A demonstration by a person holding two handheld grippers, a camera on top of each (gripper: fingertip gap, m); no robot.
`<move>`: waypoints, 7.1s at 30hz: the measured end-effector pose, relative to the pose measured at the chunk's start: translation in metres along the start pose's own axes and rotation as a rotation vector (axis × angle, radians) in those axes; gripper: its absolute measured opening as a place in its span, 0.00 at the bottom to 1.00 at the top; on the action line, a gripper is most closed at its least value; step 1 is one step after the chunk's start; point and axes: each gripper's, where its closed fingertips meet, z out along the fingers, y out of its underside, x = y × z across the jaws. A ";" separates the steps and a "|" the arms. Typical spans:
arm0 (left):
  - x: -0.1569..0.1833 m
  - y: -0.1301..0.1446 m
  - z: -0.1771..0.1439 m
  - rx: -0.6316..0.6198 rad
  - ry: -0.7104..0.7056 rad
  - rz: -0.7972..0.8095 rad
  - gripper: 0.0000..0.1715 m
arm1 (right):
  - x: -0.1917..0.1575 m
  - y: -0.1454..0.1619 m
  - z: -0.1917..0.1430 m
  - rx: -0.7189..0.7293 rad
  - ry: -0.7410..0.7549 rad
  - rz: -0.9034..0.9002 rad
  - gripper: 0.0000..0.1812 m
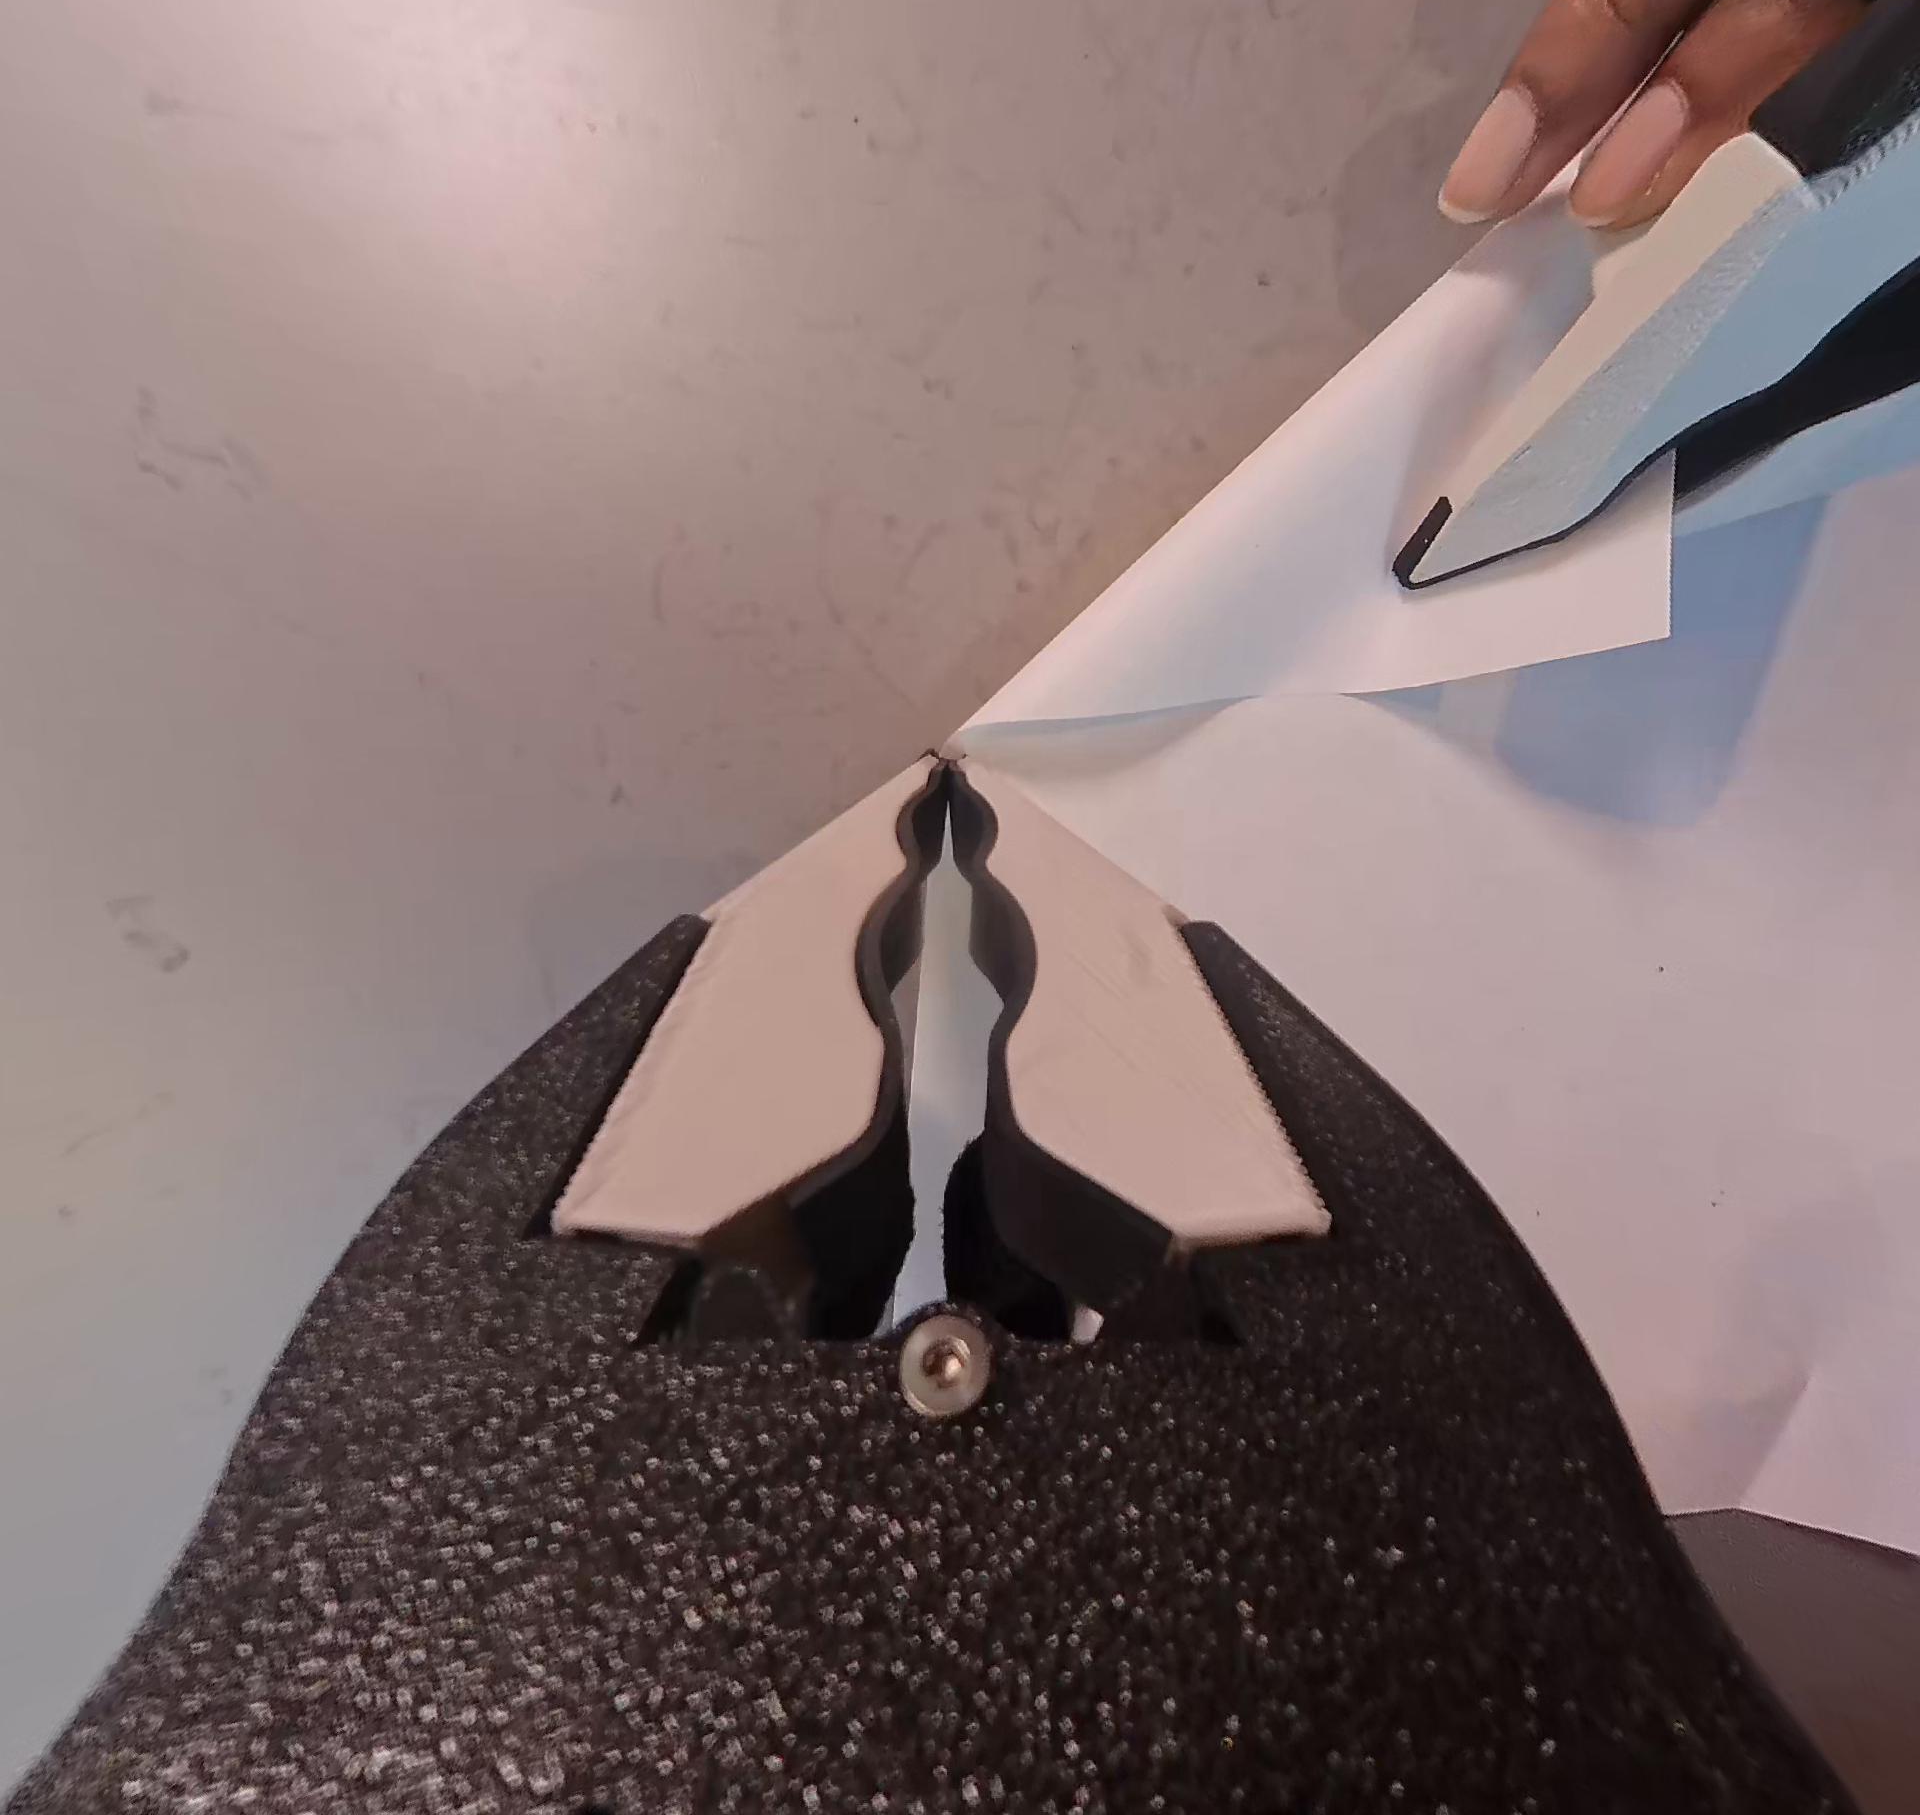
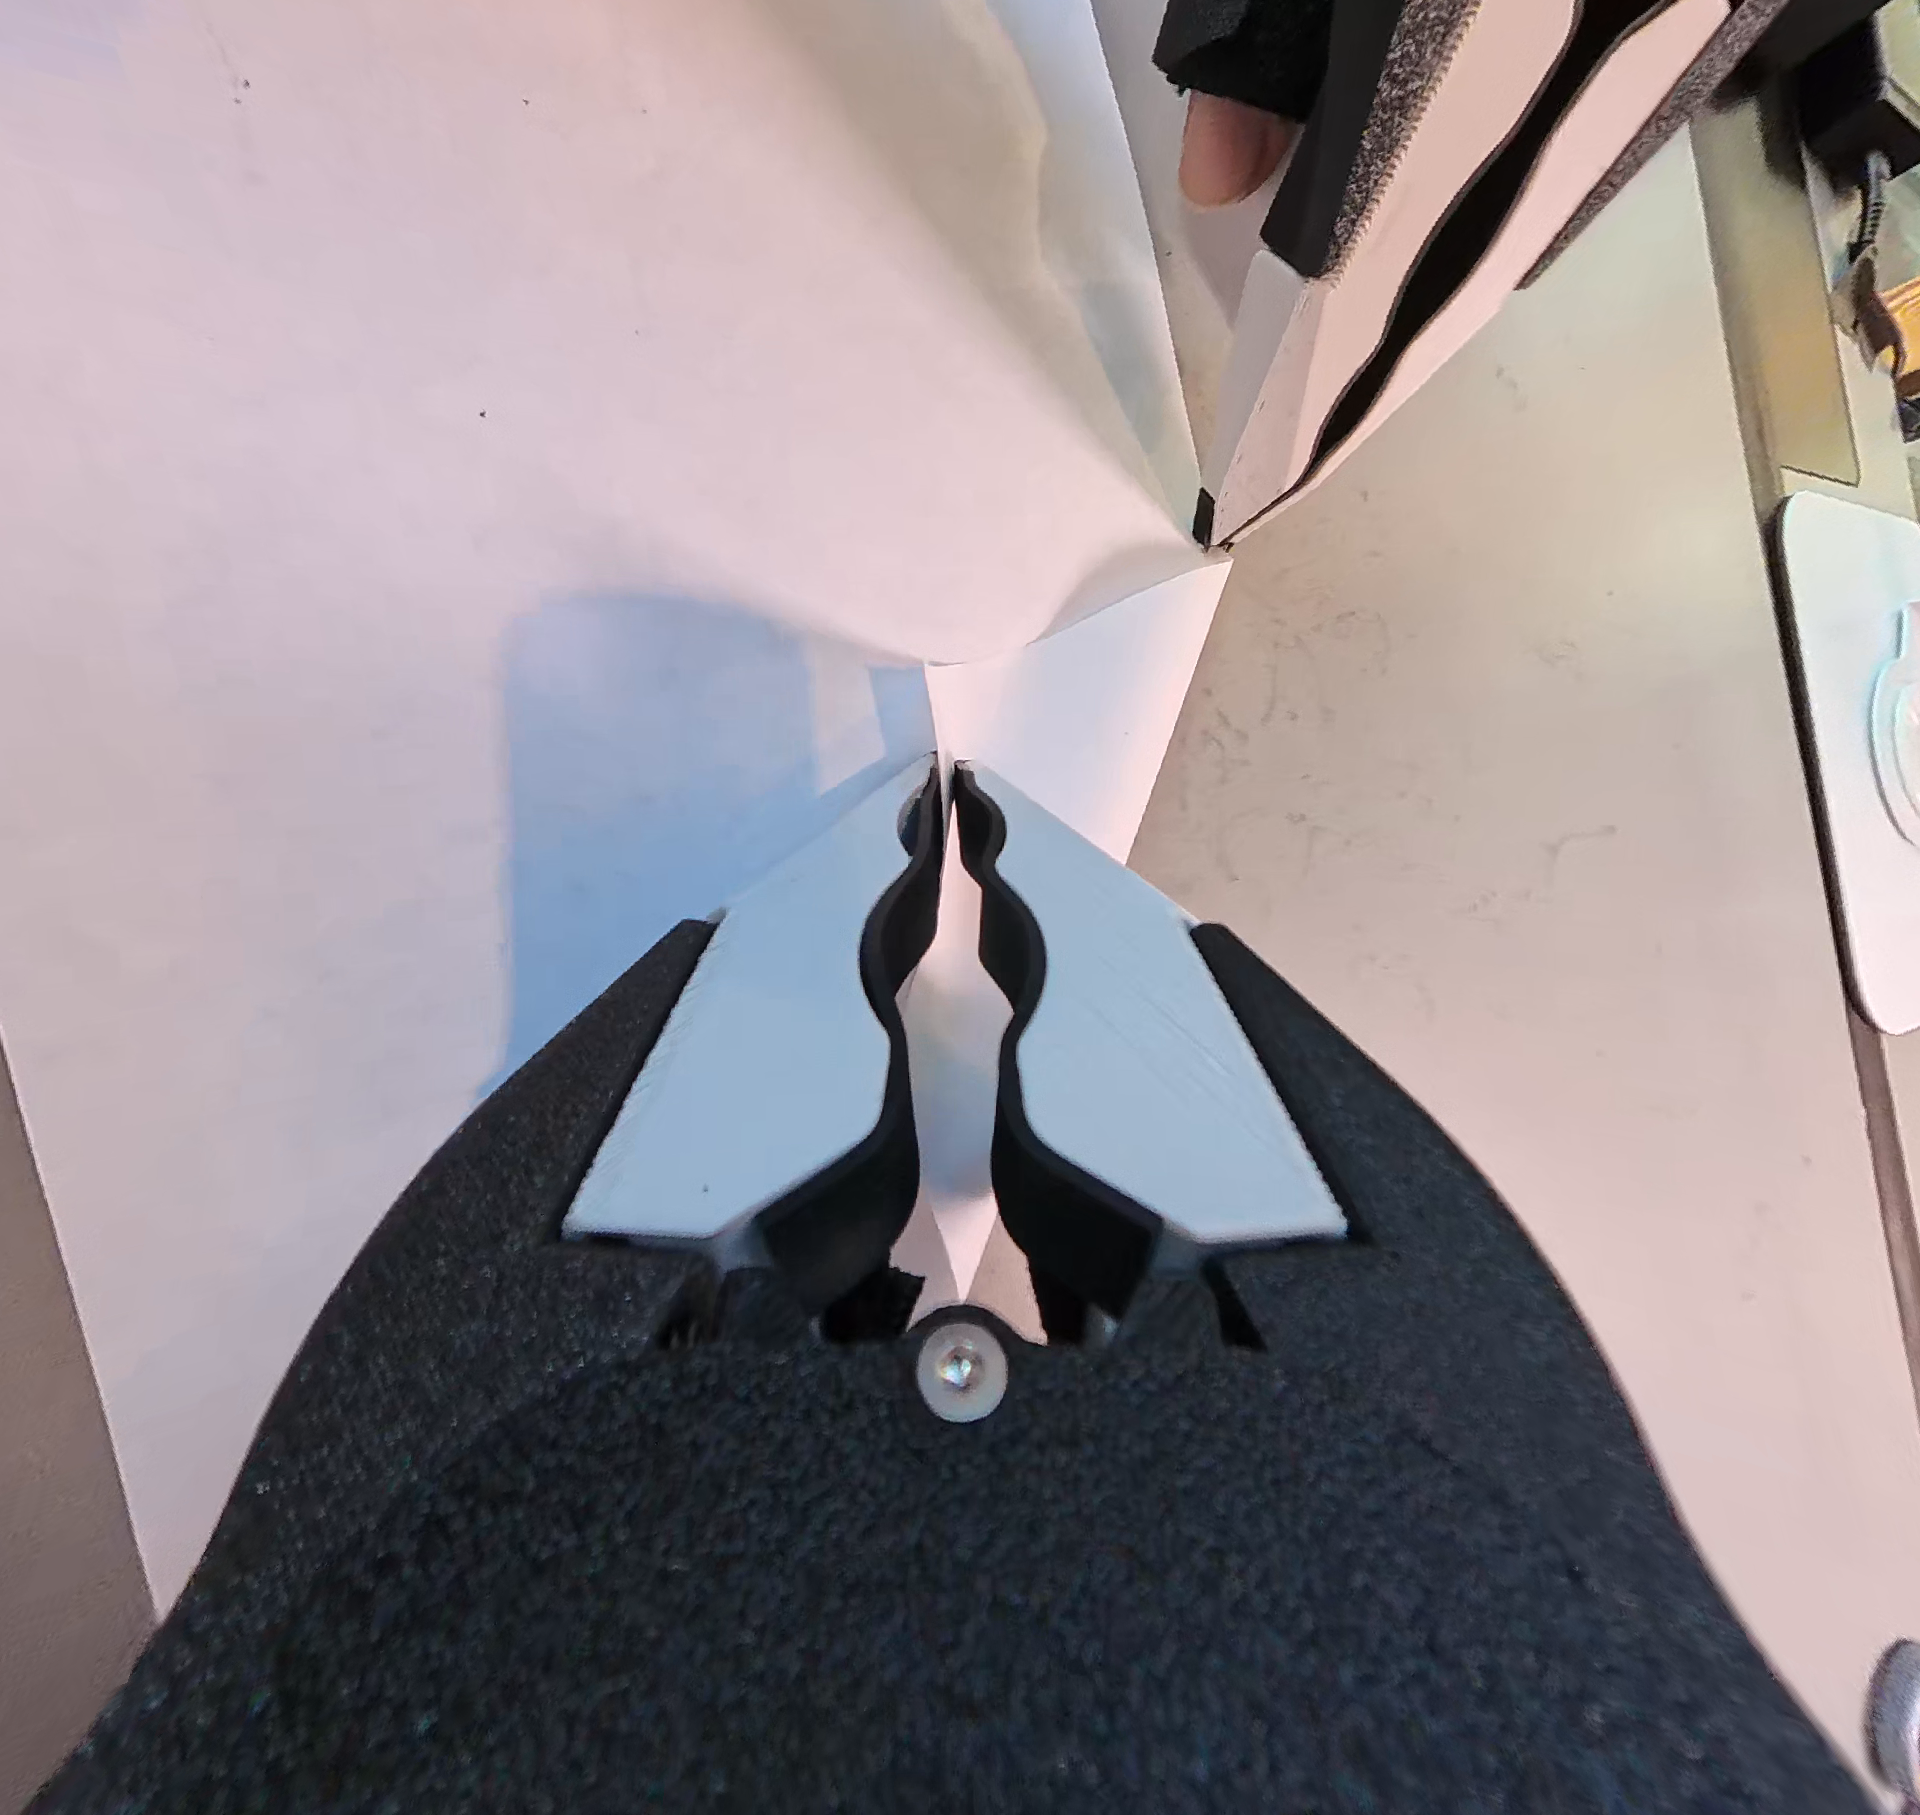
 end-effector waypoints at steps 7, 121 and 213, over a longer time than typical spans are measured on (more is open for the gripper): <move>-0.001 -0.001 0.000 0.040 -0.042 0.008 0.00 | 0.000 0.000 0.000 0.000 0.005 0.025 0.00; -0.009 -0.024 0.007 0.093 -0.049 0.008 0.00 | 0.013 0.004 0.001 -0.081 0.122 0.016 0.00; -0.012 -0.022 0.009 0.208 -0.038 -0.226 0.00 | 0.014 0.010 -0.001 -0.160 0.231 -0.167 0.00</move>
